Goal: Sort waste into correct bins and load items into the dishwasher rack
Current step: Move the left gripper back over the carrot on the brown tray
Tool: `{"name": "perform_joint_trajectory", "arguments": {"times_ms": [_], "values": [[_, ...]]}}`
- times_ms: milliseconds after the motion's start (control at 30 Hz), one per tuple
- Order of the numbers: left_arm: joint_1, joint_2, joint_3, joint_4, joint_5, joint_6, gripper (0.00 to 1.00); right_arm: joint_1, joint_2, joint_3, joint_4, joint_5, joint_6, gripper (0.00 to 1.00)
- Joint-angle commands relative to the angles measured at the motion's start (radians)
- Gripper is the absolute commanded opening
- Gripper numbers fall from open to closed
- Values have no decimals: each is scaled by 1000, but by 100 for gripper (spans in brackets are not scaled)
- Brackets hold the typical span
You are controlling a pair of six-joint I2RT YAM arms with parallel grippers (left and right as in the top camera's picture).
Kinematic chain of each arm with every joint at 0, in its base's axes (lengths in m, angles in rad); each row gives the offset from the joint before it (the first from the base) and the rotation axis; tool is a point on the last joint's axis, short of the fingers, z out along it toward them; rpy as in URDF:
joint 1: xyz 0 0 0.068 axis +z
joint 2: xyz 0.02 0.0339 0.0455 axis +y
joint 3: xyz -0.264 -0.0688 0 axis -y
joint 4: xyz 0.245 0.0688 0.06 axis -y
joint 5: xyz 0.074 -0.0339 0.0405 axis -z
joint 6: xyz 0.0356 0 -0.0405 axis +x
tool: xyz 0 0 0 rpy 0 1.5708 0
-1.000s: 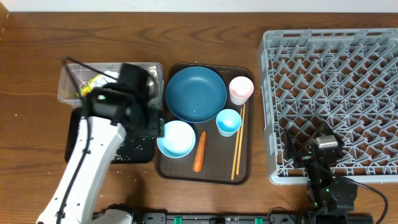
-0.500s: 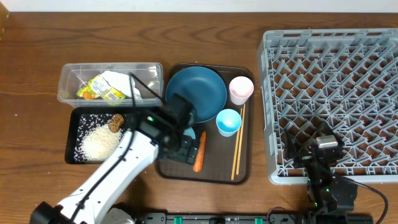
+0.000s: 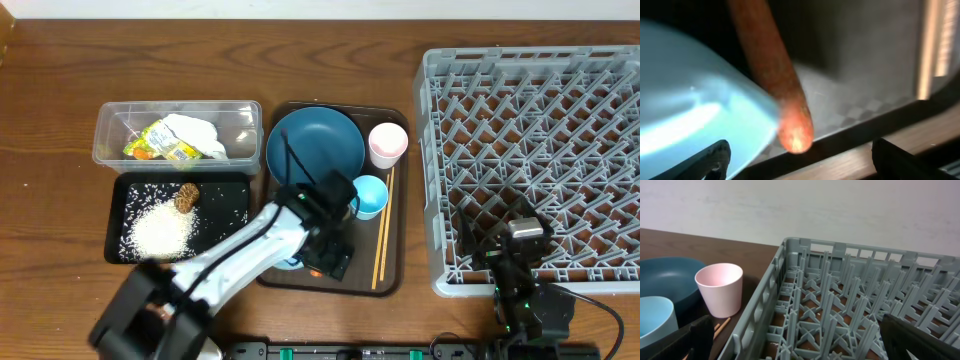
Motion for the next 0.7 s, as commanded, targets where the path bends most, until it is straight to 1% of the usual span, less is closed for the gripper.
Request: {"name": "perform_joint_trajectory", "arguments": {"times_ms": [0, 133, 333, 400, 533, 667], "values": [[-2, 38, 13, -2, 15, -8, 91, 5, -3, -1, -4, -4, -13, 99], [-2, 39, 13, -1, 15, -5, 90, 5, -3, -1, -4, -4, -12, 99], [1, 38, 29, -22, 7, -5, 82, 5, -2, -1, -4, -4, -13, 99], [1, 33, 51, -51, -37, -5, 82, 5, -2, -1, -4, -4, -12, 99], [1, 0, 103, -97, -185, -5, 82, 5, -1, -1, -4, -4, -13, 99], [1, -43, 155, -125, -219, -5, 82, 5, 0, -1, -4, -4, -13, 99]]}}
